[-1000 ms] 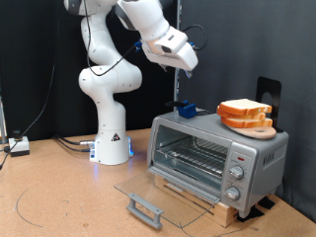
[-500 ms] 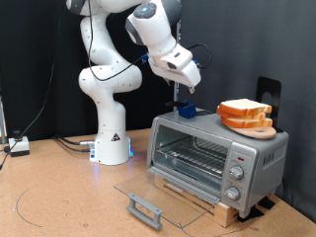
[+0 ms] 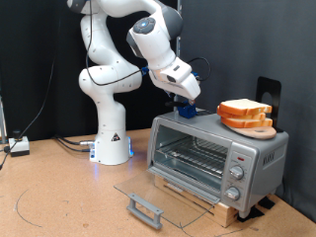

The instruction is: Make a piece of toast with the oven

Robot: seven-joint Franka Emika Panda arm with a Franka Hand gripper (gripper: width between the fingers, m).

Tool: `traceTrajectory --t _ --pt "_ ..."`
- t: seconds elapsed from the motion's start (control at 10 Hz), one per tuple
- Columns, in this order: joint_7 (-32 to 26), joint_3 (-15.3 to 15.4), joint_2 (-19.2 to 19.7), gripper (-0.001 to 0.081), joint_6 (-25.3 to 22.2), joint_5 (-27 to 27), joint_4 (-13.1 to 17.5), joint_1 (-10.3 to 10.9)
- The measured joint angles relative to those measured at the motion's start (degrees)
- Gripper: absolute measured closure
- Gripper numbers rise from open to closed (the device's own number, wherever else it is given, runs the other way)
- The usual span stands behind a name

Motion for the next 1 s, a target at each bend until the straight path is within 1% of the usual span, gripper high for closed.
traceTrajectory --t 0.3,0.7,1.0 --pt "-0.31 0.98 2.18 -0.0002 0.30 0.75 0.00 0.93" --pt "-0.58 2.92 4.72 -0.0002 3.24 3.06 -0.01 1.41" --pt "-0.87 3.42 5.90 -0.0002 3.48 3.40 0.03 1.49"
